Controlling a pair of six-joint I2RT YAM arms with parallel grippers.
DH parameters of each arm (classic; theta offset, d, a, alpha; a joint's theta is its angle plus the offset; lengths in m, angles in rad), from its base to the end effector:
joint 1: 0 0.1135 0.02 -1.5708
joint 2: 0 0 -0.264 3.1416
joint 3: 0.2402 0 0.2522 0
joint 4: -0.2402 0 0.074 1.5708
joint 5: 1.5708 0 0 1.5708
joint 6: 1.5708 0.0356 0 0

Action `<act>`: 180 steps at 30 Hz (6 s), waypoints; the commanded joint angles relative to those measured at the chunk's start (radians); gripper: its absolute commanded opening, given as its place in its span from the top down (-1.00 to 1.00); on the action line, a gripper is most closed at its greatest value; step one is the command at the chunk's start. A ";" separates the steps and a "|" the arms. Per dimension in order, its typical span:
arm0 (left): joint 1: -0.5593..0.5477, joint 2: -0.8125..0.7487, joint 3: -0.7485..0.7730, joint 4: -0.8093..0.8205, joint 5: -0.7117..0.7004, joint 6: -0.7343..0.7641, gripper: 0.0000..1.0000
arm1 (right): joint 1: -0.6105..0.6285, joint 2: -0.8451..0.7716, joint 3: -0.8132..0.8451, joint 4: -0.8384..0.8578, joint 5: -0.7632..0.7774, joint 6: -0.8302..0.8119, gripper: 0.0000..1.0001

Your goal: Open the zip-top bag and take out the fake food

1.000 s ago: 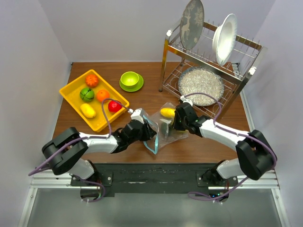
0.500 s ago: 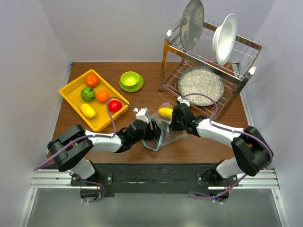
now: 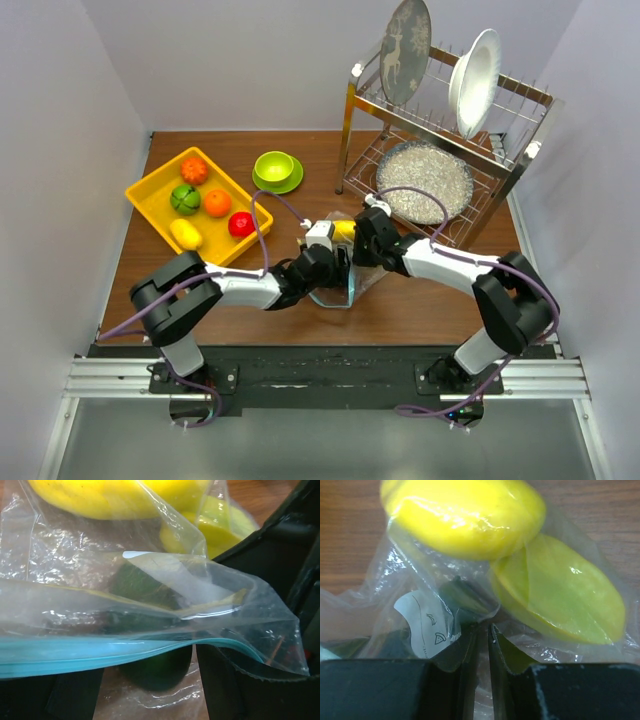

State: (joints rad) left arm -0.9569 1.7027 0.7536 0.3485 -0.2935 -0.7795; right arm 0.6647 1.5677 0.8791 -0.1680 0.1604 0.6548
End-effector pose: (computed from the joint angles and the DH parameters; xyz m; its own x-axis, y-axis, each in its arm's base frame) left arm 0.2016 -0.2682 0.1499 -0.6849 -0.1962 -0.7017 0.2299 0.8557 -0.4636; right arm 0.2538 0.1916 0.1857 -0.7924 0.1428 -0.5930 -0.0554 0.9513 0.3032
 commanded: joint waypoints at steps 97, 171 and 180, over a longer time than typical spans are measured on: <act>0.044 -0.425 -0.304 -0.003 0.060 -0.173 0.53 | -0.109 0.205 0.432 -0.034 -0.009 -0.211 -0.65; -0.112 -0.038 0.082 -0.213 -0.173 0.103 -0.68 | -0.059 -0.115 0.060 -0.157 0.140 -0.115 0.17; -0.120 -0.034 0.104 -0.246 -0.205 0.085 0.09 | -0.057 -0.103 0.044 -0.151 0.169 -0.121 0.42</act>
State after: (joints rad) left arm -1.0702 1.6920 0.8230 0.1101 -0.4469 -0.7116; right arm 0.6022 1.4700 0.9268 -0.3500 0.2981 0.5304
